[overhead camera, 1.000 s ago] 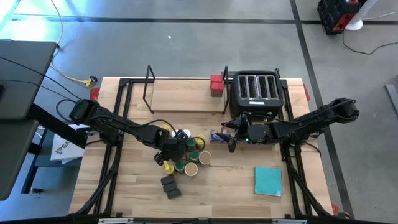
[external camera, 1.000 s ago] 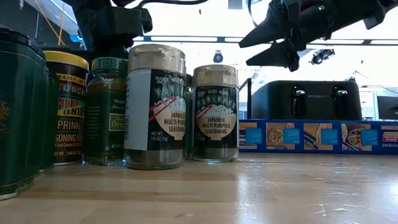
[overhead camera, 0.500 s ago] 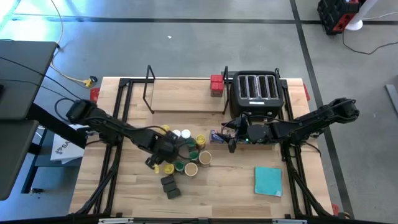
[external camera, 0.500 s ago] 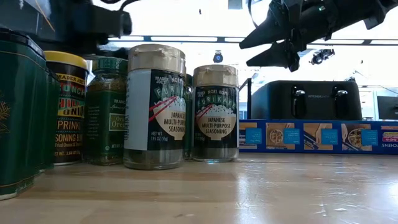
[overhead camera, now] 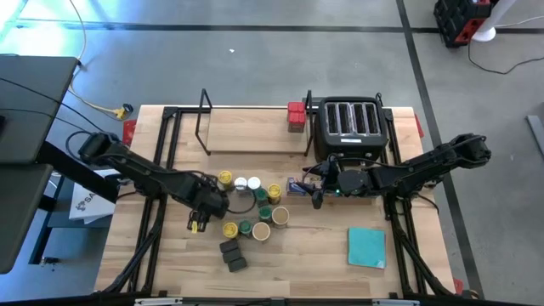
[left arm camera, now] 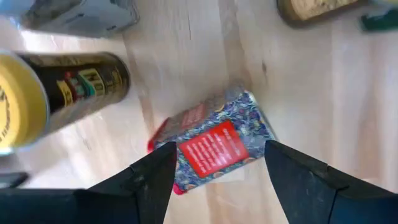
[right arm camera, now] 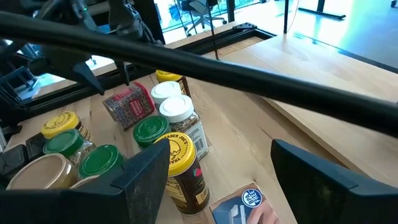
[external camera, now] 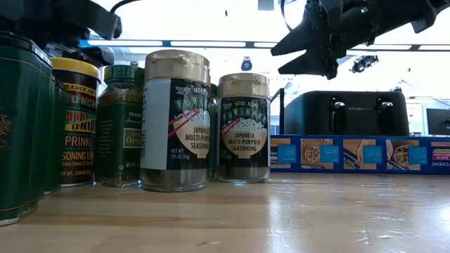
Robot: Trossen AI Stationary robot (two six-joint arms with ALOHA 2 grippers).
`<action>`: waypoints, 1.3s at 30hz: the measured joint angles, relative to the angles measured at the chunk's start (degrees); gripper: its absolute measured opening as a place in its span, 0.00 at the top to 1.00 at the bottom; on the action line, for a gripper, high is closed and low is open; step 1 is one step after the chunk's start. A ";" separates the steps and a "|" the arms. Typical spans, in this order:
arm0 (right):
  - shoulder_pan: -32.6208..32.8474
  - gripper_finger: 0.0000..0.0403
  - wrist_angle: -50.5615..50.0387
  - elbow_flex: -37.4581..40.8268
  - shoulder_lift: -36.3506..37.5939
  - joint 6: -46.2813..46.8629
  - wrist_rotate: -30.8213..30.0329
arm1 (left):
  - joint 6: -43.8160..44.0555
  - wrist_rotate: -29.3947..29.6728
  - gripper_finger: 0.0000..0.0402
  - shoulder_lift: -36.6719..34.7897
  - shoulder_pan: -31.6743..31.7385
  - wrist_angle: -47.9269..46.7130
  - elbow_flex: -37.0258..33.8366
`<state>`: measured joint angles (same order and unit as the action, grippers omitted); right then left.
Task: Shelf spices
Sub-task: Put the red seasoning can on the shelf aligned with the other red seasoning cans
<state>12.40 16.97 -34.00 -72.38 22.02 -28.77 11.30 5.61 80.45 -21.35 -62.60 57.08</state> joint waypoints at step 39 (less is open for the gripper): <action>0.01 0.32 -0.90 -0.02 0.02 0.02 0.02 | -7.40 -6.18 0.41 -0.62 11.08 -0.91 2.63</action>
<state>12.41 16.07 -34.02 -72.36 22.04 -28.75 3.90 -0.57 79.83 -10.27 -63.51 59.71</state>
